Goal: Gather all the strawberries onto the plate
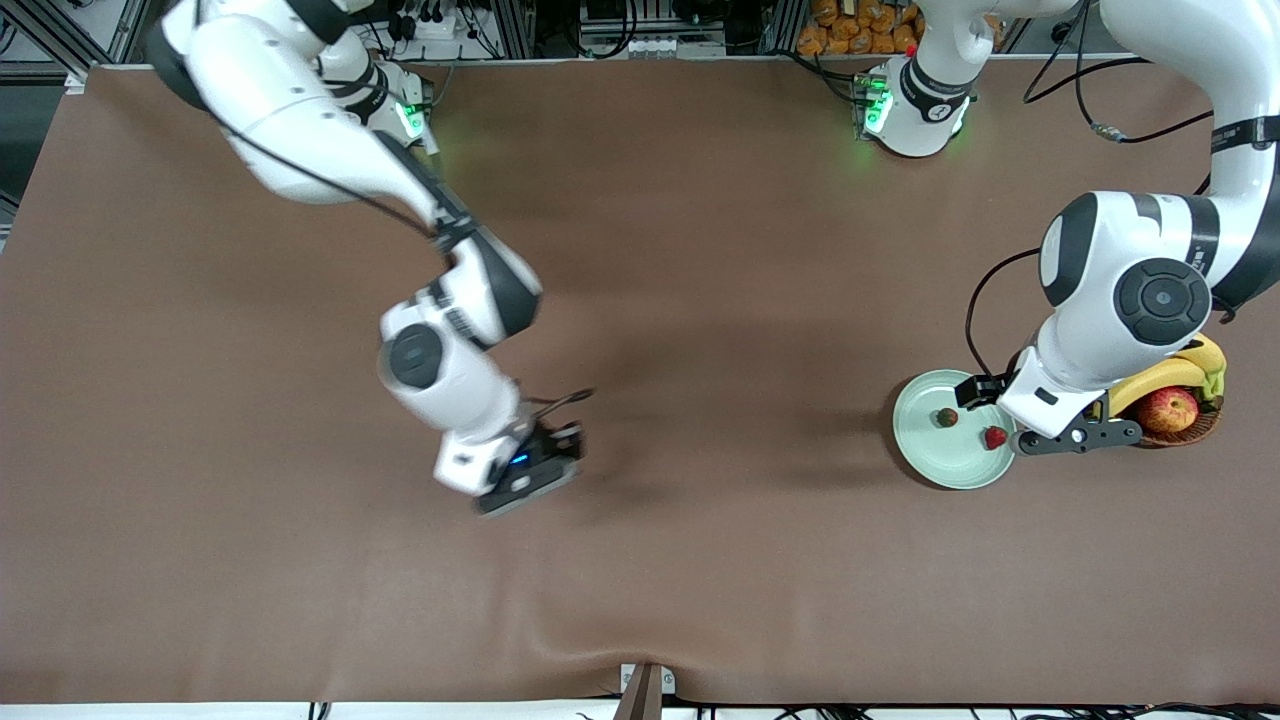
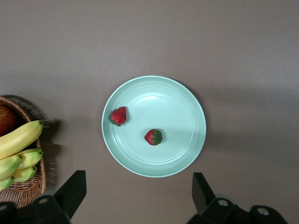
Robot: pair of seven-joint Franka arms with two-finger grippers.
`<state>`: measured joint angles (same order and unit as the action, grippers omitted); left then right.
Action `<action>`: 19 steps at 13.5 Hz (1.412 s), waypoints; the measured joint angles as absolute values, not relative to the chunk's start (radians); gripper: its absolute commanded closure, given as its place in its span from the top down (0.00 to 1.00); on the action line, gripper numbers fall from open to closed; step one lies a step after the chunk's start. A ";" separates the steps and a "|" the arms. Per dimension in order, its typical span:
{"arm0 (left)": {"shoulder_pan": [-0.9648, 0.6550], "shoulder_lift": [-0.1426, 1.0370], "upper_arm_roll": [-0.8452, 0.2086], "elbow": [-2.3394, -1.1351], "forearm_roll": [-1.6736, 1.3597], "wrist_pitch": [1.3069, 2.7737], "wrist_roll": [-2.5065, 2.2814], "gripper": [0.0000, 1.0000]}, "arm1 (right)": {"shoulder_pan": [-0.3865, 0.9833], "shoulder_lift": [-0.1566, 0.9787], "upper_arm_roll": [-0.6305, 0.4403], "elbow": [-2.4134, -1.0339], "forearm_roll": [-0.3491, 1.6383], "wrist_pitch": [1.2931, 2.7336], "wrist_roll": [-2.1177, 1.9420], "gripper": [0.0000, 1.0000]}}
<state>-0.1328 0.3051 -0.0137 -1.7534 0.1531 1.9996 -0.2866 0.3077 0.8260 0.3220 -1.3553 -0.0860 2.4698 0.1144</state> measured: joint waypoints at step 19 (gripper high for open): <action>-0.202 0.379 -0.052 -1.687 0.050 1.995 -0.473 1.00 | 0.470 0.872 0.194 -1.265 -0.087 2.467 0.123 1.00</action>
